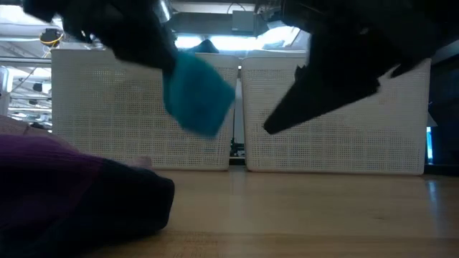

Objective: Sort clothes
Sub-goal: Put the blue sock into the left white bin

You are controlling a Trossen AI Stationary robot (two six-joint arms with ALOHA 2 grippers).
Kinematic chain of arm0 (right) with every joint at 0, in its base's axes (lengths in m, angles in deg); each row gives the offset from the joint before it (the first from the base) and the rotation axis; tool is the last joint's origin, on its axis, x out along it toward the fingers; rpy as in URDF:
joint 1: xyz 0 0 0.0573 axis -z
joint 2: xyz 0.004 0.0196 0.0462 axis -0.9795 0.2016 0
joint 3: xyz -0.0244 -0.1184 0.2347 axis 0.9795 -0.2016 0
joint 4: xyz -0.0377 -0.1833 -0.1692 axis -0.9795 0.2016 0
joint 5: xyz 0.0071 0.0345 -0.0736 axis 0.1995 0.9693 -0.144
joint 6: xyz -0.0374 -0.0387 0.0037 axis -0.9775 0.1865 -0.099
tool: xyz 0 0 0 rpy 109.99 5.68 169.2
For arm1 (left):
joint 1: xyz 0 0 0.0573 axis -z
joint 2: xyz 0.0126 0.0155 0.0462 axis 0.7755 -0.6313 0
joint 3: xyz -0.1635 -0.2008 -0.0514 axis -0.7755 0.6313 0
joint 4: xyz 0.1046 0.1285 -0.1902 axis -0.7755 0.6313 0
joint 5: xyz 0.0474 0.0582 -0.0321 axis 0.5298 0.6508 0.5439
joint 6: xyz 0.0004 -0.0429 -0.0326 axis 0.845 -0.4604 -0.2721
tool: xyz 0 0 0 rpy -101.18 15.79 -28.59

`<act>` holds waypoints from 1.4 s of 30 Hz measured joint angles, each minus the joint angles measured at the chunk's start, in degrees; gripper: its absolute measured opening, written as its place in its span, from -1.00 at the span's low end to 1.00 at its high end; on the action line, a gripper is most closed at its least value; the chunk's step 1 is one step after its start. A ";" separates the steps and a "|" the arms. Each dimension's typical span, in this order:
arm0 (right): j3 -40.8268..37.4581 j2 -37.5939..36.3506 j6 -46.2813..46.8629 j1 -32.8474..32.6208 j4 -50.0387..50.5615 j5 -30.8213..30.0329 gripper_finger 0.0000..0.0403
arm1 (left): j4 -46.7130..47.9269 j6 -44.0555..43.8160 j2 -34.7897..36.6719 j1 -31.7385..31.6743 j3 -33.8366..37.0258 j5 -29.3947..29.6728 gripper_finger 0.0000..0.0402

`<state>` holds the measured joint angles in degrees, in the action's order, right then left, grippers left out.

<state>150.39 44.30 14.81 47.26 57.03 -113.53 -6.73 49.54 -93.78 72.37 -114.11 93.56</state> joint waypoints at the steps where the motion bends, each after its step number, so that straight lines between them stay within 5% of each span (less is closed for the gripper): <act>1: -0.02 0.00 -0.75 0.00 -0.14 1.69 0.40 | 0.62 0.79 1.64 0.61 0.00 1.28 -0.98; 10: -0.02 0.00 -1.22 0.02 -1.06 -4.15 0.39 | 4.63 7.73 15.76 1.67 0.00 10.86 -0.99; 24: -0.02 0.00 -0.85 0.02 -1.57 -7.42 0.39 | 5.88 19.03 37.88 -7.43 0.02 28.62 -0.98; 34: -0.17 0.00 -0.85 0.02 -2.43 -8.86 0.39 | 9.34 18.38 40.04 -21.43 2.36 30.25 -0.93; 42: -1.69 0.00 -0.58 0.02 -2.59 -8.71 0.39 | 13.48 9.70 39.83 -27.36 2.69 29.75 -0.57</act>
<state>148.70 44.30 14.23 47.28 54.44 -122.24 6.75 59.23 -53.95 45.01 -111.42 123.31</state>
